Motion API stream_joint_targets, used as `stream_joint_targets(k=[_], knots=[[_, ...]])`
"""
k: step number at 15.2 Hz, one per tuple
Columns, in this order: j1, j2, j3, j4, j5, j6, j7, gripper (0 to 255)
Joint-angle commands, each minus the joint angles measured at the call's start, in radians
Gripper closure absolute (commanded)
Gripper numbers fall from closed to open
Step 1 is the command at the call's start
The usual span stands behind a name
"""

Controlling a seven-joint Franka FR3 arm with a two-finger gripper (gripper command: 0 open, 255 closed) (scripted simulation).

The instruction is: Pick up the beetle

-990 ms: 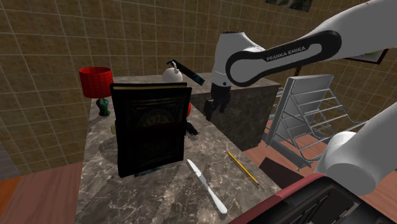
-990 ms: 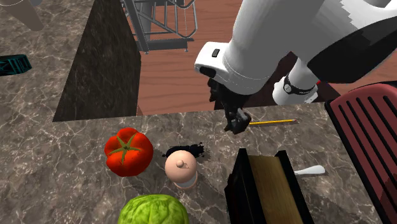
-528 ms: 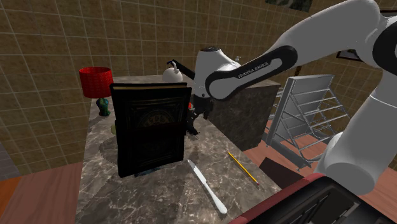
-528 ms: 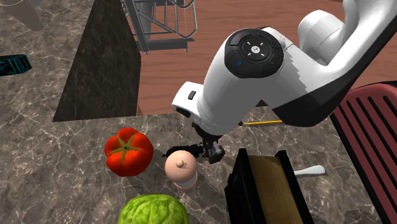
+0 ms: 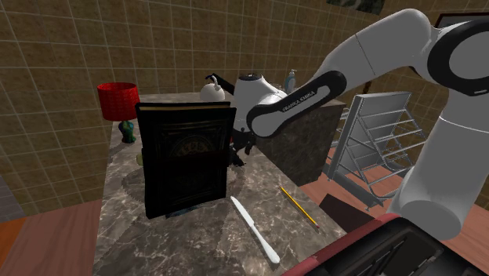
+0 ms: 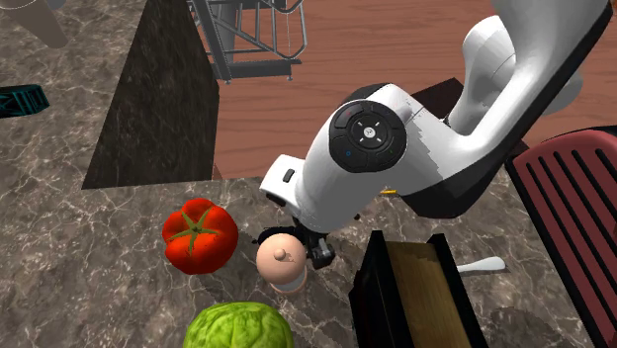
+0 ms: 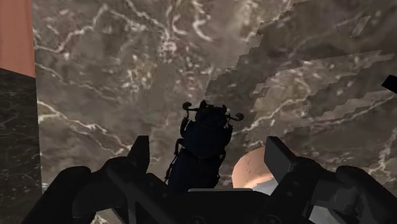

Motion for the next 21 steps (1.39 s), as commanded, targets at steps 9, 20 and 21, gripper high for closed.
stream_joint_targets(k=[9,20,21], knots=[[-0.001,0.018,-0.002,-0.014,-0.014,0.032,0.012,255],[-0.001,-0.037,0.001,0.023,0.025,-0.056,-0.025,255],[-0.001,-0.044,0.001,0.029,0.03,-0.068,-0.029,255]])
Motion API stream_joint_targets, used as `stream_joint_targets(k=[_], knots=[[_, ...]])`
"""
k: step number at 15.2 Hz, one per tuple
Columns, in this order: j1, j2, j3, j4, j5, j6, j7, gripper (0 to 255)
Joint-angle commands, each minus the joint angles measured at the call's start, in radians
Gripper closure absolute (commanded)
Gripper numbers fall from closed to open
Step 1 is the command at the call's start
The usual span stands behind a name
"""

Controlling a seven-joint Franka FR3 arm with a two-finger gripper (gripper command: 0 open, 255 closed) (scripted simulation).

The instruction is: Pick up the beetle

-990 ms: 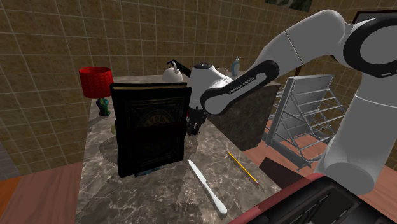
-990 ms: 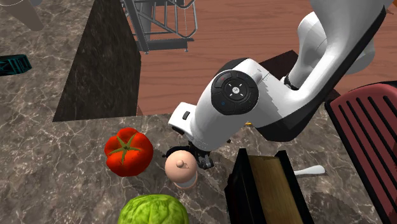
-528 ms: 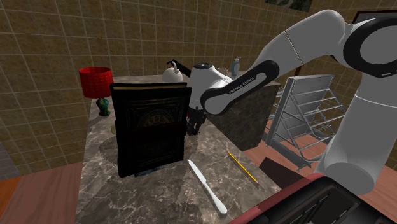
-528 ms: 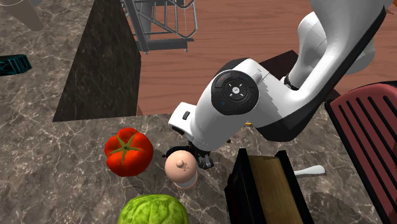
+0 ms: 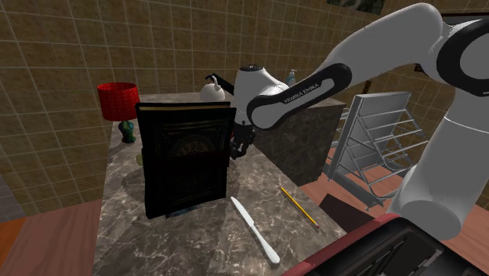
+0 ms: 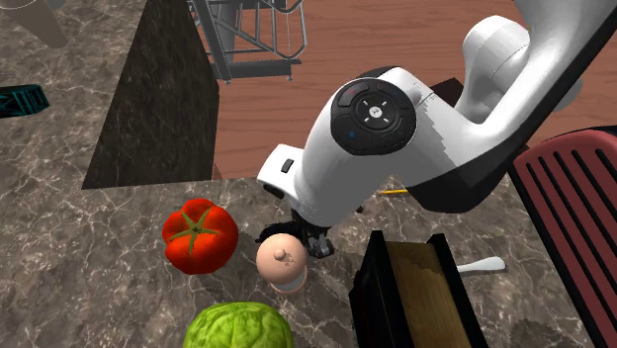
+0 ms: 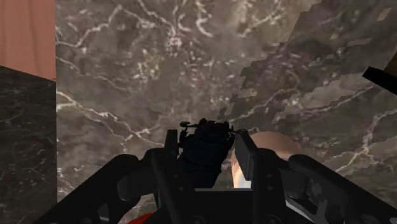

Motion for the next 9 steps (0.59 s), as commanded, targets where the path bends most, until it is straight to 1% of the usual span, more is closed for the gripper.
stream_joint_targets(k=[1,7,9], knots=[[0.0,-0.013,0.0,0.012,0.009,-0.025,-0.009,255],[0.001,-0.05,0.0,0.055,0.032,-0.101,-0.032,255],[0.001,-0.051,0.0,0.056,0.032,-0.103,-0.033,255]])
